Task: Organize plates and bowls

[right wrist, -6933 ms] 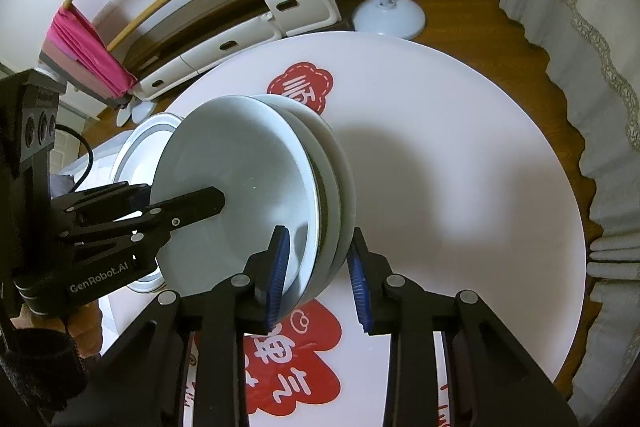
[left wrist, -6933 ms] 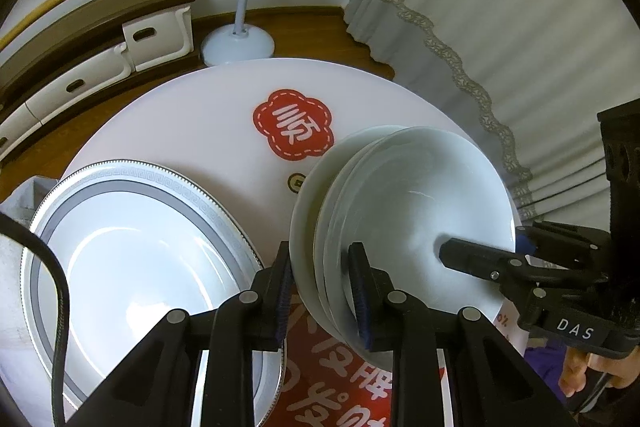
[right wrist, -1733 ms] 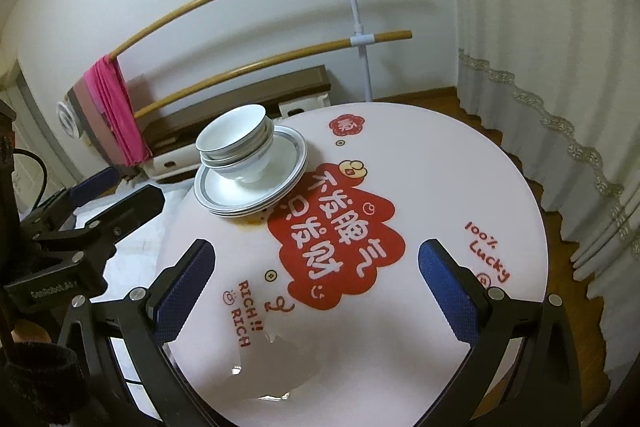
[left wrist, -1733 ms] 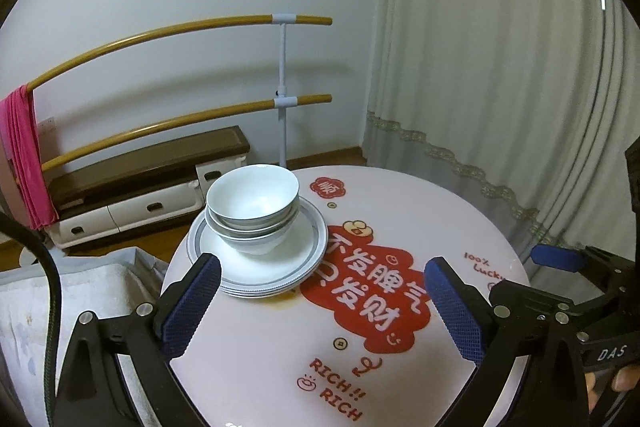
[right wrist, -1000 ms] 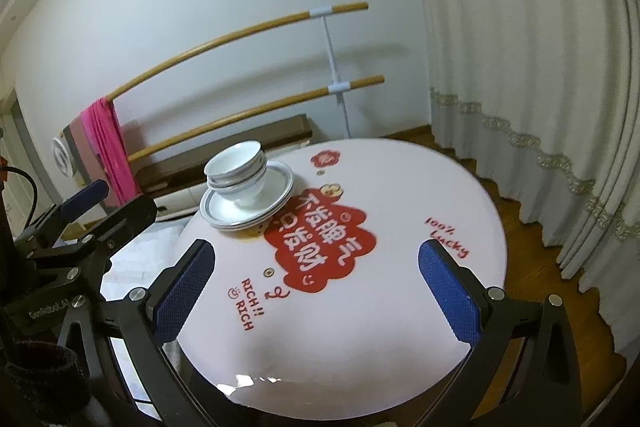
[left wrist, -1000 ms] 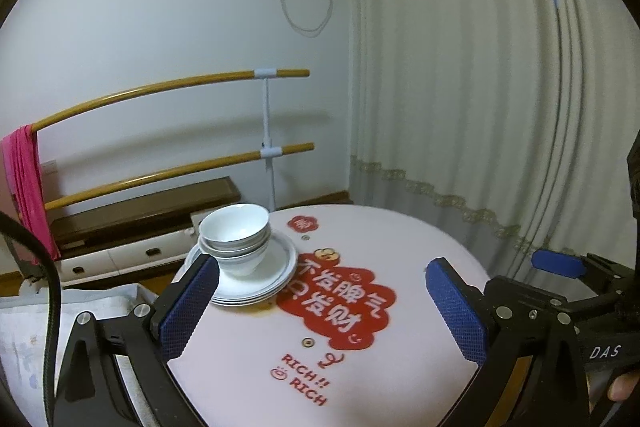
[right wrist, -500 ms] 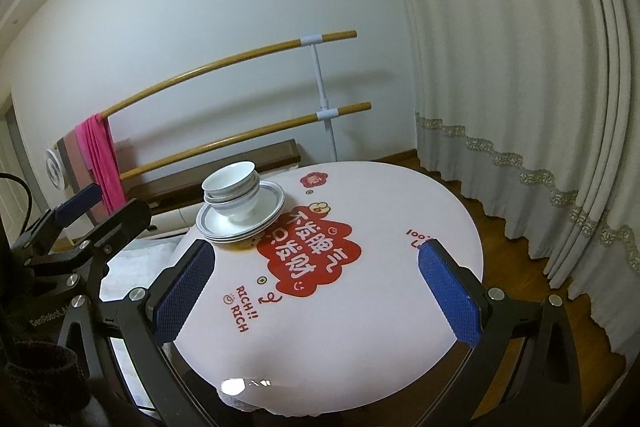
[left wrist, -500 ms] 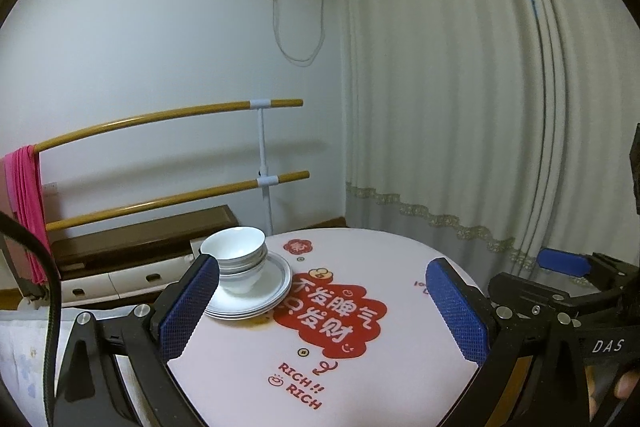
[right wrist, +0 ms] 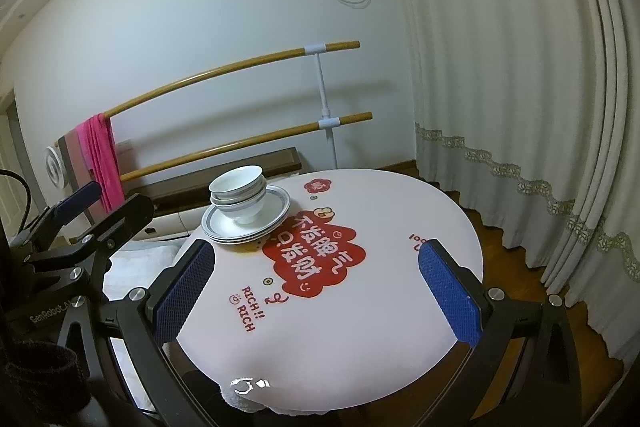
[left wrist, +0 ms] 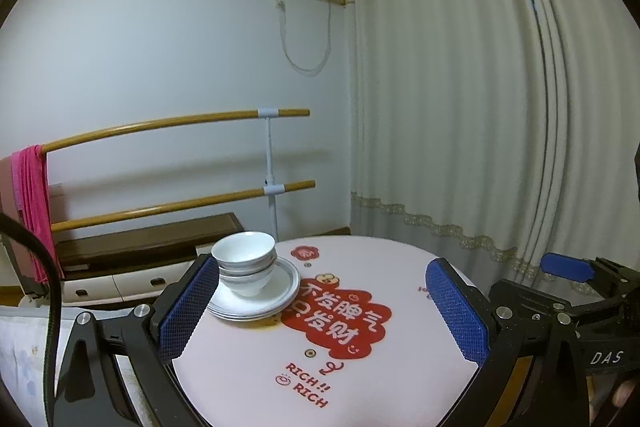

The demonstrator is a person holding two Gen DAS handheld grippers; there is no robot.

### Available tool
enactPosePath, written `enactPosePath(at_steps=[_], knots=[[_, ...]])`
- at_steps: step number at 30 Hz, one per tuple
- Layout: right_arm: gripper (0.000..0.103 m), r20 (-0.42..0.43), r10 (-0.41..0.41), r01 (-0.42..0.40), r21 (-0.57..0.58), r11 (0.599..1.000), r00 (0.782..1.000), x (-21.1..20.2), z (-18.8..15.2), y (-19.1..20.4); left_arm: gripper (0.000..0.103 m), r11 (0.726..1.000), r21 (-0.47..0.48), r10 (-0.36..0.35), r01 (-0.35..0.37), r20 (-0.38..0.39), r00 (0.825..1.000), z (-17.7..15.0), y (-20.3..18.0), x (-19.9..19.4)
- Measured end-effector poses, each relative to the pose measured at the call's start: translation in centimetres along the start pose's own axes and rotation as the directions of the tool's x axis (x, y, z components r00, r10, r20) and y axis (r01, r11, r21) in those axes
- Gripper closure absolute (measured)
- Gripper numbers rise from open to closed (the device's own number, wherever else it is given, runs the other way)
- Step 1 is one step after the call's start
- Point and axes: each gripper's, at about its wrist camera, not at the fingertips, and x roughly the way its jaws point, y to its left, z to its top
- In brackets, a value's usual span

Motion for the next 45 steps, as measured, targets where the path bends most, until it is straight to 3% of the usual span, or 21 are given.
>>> enactPosePath(at_steps=[18, 27, 45], knots=[[0.000, 0.076, -0.045, 0.046, 0.000, 0.999, 0.996, -0.7, -0.8, 0.9, 0.001, 0.999, -0.023, -0.024, 0.026, 0.110, 0.994, -3.1, 1.0, 1.4], [0.000, 0.093, -0.084, 0.086, -0.014, 0.996, 0.992, -0.5, -1.1, 1.3, 0.001, 0.999, -0.033, -0.033, 0.037, 0.095, 0.995, -4.0, 1.2, 3.1], [0.000, 0.081, -0.083, 0.084, -0.007, 0.996, 0.993, -0.2, -1.1, 0.9, 0.001, 0.999, -0.032, -0.029, 0.032, 0.096, 0.995, -4.0, 0.6, 2.5]])
